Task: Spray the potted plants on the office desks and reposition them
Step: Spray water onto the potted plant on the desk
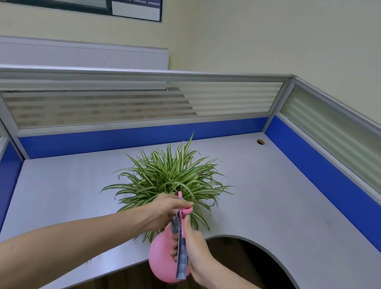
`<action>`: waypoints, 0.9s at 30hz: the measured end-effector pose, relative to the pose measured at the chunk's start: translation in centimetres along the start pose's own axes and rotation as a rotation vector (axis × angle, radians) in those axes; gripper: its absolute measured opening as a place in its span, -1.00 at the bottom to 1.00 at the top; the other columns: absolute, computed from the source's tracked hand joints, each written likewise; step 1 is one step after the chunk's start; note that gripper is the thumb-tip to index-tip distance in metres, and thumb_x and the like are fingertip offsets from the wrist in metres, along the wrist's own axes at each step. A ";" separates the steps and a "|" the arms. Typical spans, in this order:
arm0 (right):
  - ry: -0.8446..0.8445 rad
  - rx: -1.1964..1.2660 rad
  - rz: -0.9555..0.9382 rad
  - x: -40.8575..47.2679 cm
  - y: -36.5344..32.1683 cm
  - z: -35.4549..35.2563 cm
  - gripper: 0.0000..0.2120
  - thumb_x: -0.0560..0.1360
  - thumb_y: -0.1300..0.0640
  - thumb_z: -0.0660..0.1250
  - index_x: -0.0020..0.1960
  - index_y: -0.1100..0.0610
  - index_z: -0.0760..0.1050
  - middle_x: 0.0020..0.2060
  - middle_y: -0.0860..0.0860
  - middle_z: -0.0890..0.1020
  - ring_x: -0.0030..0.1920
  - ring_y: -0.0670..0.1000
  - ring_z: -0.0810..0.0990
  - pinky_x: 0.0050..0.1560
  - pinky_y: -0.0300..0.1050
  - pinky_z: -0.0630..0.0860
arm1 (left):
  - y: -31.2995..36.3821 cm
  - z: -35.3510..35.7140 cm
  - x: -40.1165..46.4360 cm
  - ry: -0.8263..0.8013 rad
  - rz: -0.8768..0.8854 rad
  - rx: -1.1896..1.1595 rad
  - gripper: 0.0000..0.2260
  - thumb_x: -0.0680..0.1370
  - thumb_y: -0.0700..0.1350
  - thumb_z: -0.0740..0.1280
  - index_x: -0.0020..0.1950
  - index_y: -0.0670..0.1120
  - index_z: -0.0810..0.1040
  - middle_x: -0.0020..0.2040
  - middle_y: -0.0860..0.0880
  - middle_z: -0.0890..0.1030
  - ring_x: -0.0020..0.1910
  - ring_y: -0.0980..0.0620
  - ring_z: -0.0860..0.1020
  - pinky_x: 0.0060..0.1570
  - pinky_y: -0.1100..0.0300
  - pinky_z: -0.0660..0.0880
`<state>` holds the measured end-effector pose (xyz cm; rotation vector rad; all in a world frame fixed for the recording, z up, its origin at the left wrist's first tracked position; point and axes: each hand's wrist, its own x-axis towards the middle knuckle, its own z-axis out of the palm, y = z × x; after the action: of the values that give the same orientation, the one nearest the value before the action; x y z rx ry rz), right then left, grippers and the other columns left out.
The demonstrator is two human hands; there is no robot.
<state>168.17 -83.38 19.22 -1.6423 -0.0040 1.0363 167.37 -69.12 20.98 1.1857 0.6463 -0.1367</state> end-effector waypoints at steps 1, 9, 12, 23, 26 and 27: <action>0.008 0.013 0.003 0.0 0.1 -0.3 -0.33 0.57 -0.42 0.07 -0.24 0.16 0.54 -0.52 -0.01 0.54 -0.49 -0.03 0.52 -0.35 -0.18 0.52 | -0.1 0.4 0.2 0.011 -0.004 -0.007 -0.77 0.49 -0.24 0.47 0.10 -0.30 0.58 -0.33 -0.09 0.61 -0.36 0.03 0.54 -0.24 0.20 0.47; 0.174 0.212 0.010 -0.4 2.0 -5.4 -0.32 0.64 -0.34 -0.03 -0.12 0.15 0.62 -0.45 0.03 0.62 -0.44 0.01 0.58 -0.28 -0.10 0.55 | -1.5 7.0 2.7 -0.052 0.010 0.023 -0.86 0.50 -0.30 0.46 0.03 -0.26 0.59 -0.30 -0.10 0.66 -0.33 0.00 0.63 -0.22 0.21 0.55; 0.235 0.254 0.028 0.2 3.4 -8.2 -0.34 0.63 -0.36 -0.02 0.02 0.10 0.65 -0.21 0.07 0.74 -0.22 0.06 0.69 -0.04 -0.02 0.61 | -1.9 10.3 4.0 -0.087 -0.015 -0.001 -0.93 0.54 -0.24 0.43 -0.12 -0.20 0.57 -0.43 -0.02 0.62 -0.48 0.09 0.59 -0.36 0.28 0.50; 0.458 0.381 0.021 0.1 4.8 -21.1 -0.43 0.68 -0.27 -0.05 0.28 0.07 0.55 0.04 0.17 0.71 -0.08 0.02 0.65 -0.16 -0.19 0.53 | -4.1 24.4 11.6 -0.208 -0.124 0.076 -0.63 0.52 -0.08 0.48 0.18 -0.28 0.51 0.11 -0.18 0.60 0.10 -0.08 0.57 0.27 0.05 0.45; 0.544 0.412 0.027 1.3 5.0 -26.6 -0.47 0.70 -0.23 -0.08 0.08 0.05 0.57 0.20 0.36 0.63 0.09 0.30 0.67 0.06 -0.01 0.58 | -4.5 29.9 14.7 -0.266 -0.161 0.107 -0.73 0.51 -0.07 0.49 0.00 -0.22 0.52 -0.15 -0.10 0.53 -0.13 -0.02 0.52 0.04 0.11 0.48; 0.567 0.420 0.032 1.7 5.0 -28.1 -0.46 0.70 -0.23 -0.09 0.07 0.06 0.57 0.17 0.39 0.63 0.14 0.36 0.65 0.14 0.06 0.58 | -4.7 31.3 15.8 -0.272 -0.175 0.114 -0.73 0.50 -0.06 0.49 -0.01 -0.21 0.51 -0.18 -0.10 0.52 -0.16 -0.03 0.51 0.01 0.11 0.47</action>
<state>184.07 -106.50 13.50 -1.4916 0.5792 0.5164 190.65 -95.28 15.57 1.1919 0.5061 -0.4796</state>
